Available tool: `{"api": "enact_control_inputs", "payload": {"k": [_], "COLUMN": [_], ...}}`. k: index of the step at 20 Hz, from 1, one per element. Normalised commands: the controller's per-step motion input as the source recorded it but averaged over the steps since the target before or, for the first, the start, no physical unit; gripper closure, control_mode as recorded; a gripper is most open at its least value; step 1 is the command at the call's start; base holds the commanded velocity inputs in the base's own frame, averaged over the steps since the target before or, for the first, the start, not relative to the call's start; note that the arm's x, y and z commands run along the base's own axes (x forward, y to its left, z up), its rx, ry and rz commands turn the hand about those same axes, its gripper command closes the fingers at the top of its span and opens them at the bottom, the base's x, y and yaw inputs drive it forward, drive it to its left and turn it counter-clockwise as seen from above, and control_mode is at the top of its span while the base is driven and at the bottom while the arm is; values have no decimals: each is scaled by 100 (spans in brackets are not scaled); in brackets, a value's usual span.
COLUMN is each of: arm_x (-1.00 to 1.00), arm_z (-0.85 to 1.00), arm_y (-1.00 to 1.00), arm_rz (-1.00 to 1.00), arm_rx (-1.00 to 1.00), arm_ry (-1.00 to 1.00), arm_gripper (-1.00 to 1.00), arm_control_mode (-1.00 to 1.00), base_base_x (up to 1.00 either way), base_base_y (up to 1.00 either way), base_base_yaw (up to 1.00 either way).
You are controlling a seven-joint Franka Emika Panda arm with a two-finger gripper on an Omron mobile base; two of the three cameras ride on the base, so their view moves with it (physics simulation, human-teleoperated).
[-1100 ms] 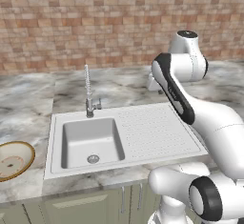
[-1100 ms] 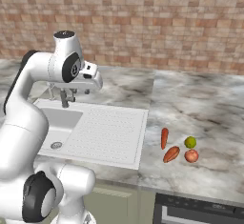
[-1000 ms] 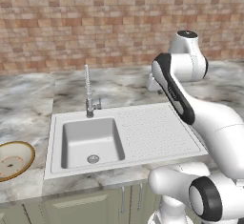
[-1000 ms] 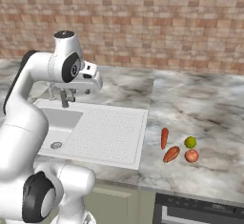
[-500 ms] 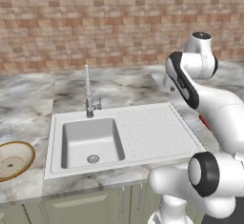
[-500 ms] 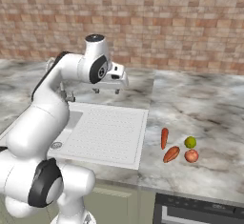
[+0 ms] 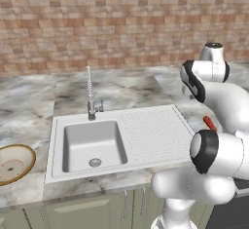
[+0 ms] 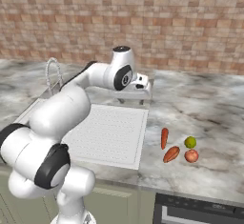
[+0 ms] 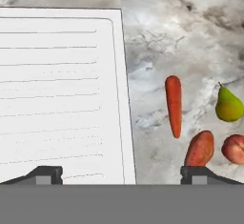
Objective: There is a mixed pile of frozen fruits and vegetables on the counter. Locate all the frozen vegetables and place the items in a bowl on the counter. Take all the frozen fruits and defrost them in a running sink.
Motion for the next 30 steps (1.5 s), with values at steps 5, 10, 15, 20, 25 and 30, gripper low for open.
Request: {"api": "enact_control_inputs", "payload": {"k": [5,10,15,20,25,30], "arm_x": [26,13,4,15,14,34], "arm_z": [-68,-49,-36,-34,-42,-54], "arm_y": [-88,-66,-41,-20,0,-2], "arm_rz": [-32,-5,0,5,14,21], "arm_rx": [-5,9,11,3,1,0], "arm_ry": [19,4,4,3,3,-1], "arm_gripper": [-100,-100,-100,-100,-100,-100], "arm_control_mode": [-100,-100,-100,-100,-100,-100], "base_base_x": [0,0,0,0,0,0], "base_base_y": [0,0,0,0,0,0], "base_base_yaw": [0,0,0,0,0,0]}}
